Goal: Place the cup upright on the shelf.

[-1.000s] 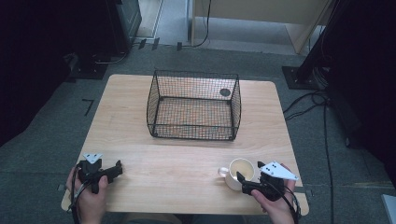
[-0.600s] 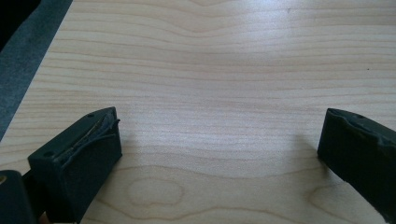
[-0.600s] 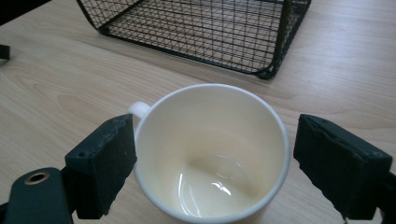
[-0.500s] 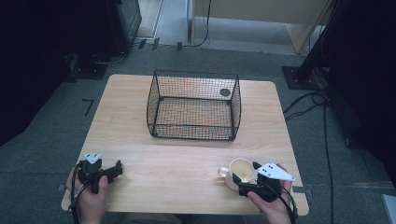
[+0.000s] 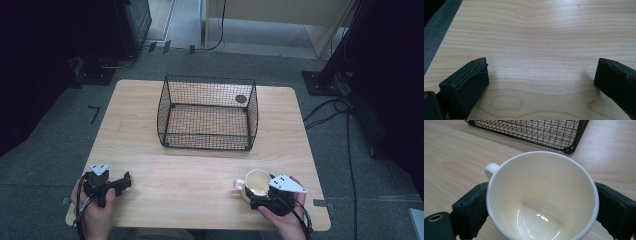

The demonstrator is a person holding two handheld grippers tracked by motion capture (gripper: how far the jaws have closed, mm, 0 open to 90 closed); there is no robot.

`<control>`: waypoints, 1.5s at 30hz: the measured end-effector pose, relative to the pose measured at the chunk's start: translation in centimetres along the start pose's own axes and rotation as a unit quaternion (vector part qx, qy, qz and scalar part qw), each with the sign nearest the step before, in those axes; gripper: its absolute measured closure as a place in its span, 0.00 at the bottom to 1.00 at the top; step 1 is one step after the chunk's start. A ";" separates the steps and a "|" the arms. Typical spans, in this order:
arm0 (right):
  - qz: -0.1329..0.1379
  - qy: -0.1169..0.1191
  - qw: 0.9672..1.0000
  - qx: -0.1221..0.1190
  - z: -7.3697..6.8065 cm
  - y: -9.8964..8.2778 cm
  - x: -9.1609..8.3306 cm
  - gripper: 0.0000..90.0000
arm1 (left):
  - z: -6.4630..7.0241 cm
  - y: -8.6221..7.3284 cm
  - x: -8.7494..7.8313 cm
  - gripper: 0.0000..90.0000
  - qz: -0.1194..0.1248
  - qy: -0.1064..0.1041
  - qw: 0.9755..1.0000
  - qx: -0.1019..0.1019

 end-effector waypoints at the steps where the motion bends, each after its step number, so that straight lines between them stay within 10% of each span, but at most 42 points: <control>1: -0.002 -0.002 1.000 -0.001 0.0 -0.1 0.1 0.09 | 0.0 0.0 0.0 0.00 0.000 0.000 1.000 0.000; 19: 0.003 -0.016 1.000 -0.018 -0.5 -0.2 0.8 0.11 | 0.0 0.0 0.0 0.00 0.000 0.000 1.000 0.000; 45: 0.026 0.005 1.000 -0.016 -1.9 4.8 1.7 0.11 | 0.0 0.0 0.0 0.00 0.000 0.000 1.000 0.000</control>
Point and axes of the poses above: each handheld gripper's, and its own axes: x roughly forward along the jaws, y roughly out of its top, z roughly to its right, the point moved 6 cm from there along x, roughly forward along the jaws, and after that the axes turned 11 degrees about z, right-handed, at the moved point
